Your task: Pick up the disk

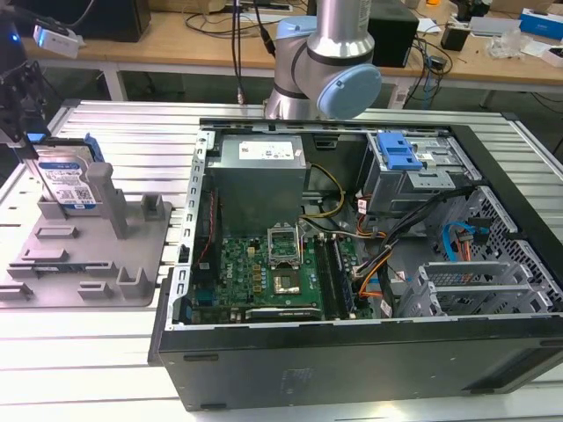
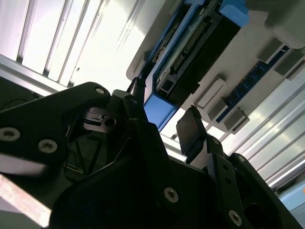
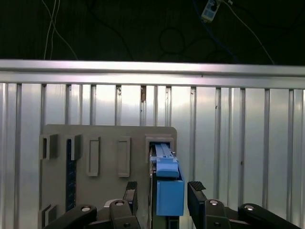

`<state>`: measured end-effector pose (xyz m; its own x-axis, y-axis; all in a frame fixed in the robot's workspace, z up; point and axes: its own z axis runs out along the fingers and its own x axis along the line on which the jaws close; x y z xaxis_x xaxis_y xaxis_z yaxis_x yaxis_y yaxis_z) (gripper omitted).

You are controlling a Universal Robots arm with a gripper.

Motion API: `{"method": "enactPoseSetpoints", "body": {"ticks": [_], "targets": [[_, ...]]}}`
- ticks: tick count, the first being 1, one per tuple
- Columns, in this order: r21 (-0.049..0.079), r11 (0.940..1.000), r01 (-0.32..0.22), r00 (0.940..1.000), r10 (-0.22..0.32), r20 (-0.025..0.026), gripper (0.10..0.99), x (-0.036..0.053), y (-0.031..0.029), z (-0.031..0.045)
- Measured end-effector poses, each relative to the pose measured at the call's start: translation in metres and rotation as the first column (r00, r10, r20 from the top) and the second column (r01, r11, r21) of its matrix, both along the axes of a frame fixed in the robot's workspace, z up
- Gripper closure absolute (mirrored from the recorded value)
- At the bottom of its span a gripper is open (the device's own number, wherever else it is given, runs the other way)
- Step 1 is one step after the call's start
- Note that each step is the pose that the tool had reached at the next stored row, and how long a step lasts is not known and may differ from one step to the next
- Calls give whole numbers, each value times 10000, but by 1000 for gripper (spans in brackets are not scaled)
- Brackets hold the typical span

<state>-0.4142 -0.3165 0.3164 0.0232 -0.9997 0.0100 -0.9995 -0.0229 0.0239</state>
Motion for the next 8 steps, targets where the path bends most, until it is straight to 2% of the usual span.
{"method": "enactPoseSetpoints", "body": {"ticks": [8], "targets": [[-1, 10000, 0, 10000, 0, -1, 545, 0, 0, -87]]}}
